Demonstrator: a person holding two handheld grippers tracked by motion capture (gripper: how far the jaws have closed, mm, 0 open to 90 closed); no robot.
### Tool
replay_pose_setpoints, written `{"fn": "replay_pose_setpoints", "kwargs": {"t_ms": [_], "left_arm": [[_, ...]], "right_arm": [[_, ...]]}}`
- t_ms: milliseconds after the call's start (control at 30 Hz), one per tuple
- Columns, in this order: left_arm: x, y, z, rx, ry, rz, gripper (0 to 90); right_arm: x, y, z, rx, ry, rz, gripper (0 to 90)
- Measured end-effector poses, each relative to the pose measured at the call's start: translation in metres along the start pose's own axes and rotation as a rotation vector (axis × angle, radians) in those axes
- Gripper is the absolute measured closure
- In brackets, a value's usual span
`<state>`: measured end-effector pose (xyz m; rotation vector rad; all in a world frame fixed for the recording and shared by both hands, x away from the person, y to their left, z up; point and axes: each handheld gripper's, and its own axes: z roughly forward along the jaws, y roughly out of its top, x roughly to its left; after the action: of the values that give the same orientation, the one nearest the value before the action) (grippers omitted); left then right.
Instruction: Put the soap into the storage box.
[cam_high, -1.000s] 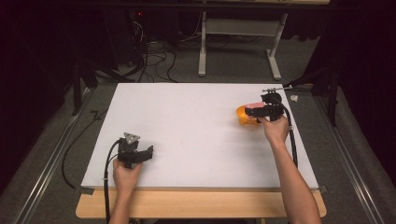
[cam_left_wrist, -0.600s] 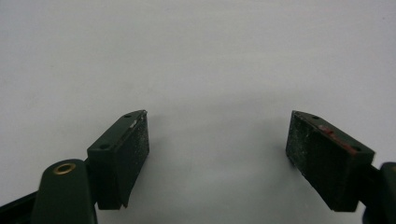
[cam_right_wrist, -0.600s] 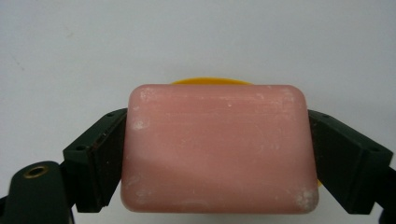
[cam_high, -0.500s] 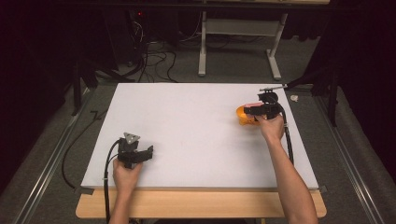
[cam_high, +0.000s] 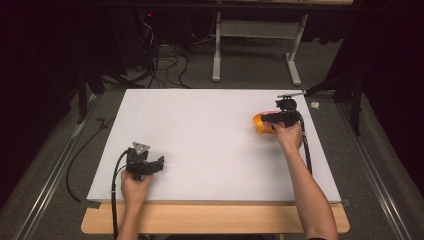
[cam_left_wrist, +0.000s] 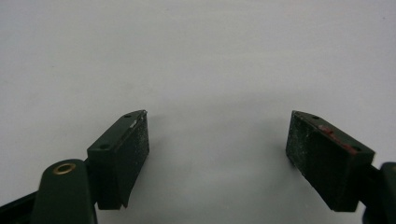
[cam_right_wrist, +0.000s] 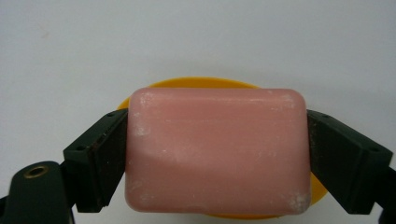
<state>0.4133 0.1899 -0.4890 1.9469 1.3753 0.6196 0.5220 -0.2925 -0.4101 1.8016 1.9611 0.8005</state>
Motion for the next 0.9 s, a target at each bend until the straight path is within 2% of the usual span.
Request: {"fn": "replay_pose_setpoints", "kwargs": {"t_ms": [500, 900], "left_arm": [[0.0, 0.0, 0.0, 0.0, -0.001, 0.0, 21.6], [0.0, 0.0, 0.0, 0.0, -0.001, -0.001, 21.6]], "right_arm": [[0.0, -0.001, 0.011, 0.014, -0.027, 0.019, 13.7], [0.003, -0.003, 0.019, 0.028, -0.05, 0.016, 13.6]]}}
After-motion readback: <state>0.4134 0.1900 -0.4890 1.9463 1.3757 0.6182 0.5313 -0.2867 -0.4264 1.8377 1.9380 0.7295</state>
